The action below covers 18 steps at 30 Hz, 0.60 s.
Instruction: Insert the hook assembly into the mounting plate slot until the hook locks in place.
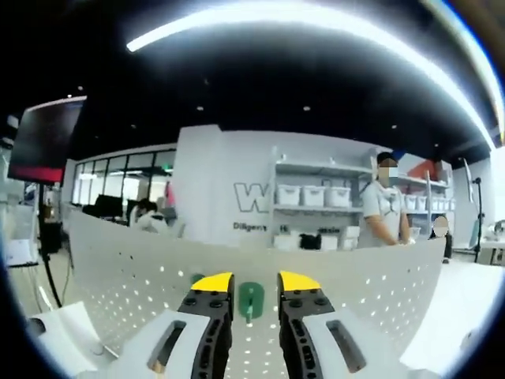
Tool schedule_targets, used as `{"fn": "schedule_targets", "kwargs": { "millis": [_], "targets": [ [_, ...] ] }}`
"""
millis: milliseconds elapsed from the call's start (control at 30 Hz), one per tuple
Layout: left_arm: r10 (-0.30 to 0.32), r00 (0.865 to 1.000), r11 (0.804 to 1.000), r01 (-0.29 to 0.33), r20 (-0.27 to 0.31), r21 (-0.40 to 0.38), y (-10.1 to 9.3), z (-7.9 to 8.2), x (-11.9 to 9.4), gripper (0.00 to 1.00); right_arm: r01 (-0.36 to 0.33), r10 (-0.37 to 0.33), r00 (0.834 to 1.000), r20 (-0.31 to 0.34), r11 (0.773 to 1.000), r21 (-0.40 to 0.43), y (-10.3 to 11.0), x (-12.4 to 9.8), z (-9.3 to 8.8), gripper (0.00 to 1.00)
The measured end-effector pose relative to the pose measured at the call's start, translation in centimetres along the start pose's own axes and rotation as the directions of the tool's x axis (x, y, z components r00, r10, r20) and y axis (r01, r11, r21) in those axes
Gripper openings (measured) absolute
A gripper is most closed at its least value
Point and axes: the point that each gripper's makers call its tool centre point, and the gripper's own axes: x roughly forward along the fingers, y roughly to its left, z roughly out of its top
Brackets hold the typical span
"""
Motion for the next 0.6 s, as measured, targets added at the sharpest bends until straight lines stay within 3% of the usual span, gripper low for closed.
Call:
{"fn": "schedule_targets", "kwargs": {
  "millis": [200,600],
  "targets": [
    [-0.014,1.000,1.000,0.014,-0.018,0.006,-0.6,-0.4,0.1,1.00,-0.031,0.032,0.999,-0.017,0.999,0.005,-0.2,-1.8,0.3,0.20],
    [-0.041,0.996,0.998,0.044,-0.081,0.041,-1.7,-2.3,0.2,1.00,-0.131,0.135,0.975,-0.177,0.991,0.036,1.1,-7.5,-5.1,0.21]
  ]
}}
